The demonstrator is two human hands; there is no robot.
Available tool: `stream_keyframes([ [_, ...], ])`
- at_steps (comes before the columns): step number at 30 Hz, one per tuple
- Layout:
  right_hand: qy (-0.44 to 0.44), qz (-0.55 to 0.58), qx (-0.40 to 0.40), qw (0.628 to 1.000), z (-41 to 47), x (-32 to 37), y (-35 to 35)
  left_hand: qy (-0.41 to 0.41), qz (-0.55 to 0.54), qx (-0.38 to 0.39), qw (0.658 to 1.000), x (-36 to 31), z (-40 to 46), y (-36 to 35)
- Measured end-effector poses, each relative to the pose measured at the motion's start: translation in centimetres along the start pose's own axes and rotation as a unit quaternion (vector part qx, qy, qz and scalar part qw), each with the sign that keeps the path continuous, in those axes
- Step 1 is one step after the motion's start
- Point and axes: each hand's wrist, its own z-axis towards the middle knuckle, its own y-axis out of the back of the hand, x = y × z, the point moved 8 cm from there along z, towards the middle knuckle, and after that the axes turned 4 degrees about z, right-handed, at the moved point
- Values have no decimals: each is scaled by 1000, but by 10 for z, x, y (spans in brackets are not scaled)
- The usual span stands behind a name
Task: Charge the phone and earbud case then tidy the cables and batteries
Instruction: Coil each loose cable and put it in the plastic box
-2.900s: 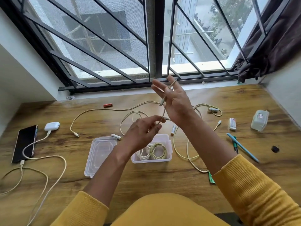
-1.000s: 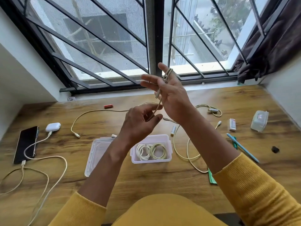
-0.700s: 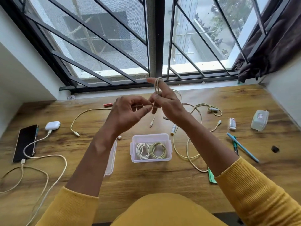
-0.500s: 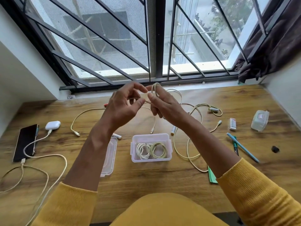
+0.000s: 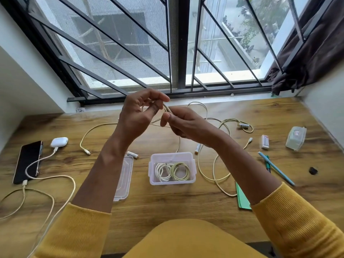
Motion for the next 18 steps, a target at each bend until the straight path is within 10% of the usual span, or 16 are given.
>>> stream_keyframes([
  [18, 14, 117, 21, 993, -5, 10, -6, 41, -152, -66, 985, 5, -3, -1],
])
